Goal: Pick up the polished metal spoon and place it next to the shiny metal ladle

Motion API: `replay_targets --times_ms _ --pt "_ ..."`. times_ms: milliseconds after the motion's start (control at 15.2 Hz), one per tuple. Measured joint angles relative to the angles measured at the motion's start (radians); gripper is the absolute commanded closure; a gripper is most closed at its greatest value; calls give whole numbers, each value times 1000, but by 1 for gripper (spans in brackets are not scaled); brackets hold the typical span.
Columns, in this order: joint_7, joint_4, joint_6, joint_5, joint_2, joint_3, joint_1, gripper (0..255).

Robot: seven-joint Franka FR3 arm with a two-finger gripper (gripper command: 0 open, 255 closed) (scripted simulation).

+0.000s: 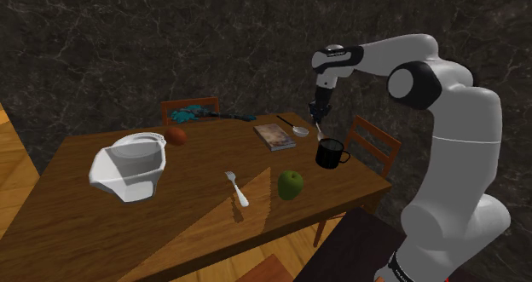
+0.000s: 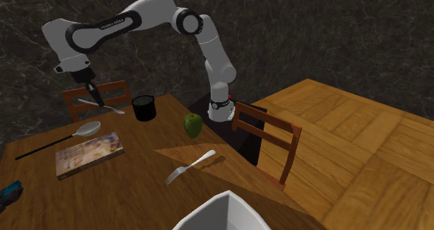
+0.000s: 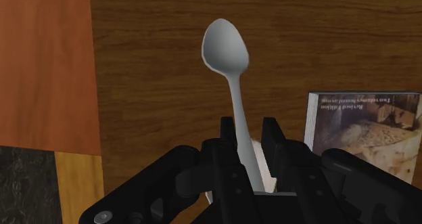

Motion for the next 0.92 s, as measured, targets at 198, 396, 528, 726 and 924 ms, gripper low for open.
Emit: replay_targets --times_ms 198,396,528,726,924 --pt "-44 133 -57 -1 82 -16 -37 255" --pt "-90 299 -118 -1 193 -30 -79 255" --pt "-102 337 -126 -1 224 -33 -90 255" --pt "-110 313 -94 -1 231 -33 -92 255" --pt "-113 275 -56 0 233 -33 -90 255"
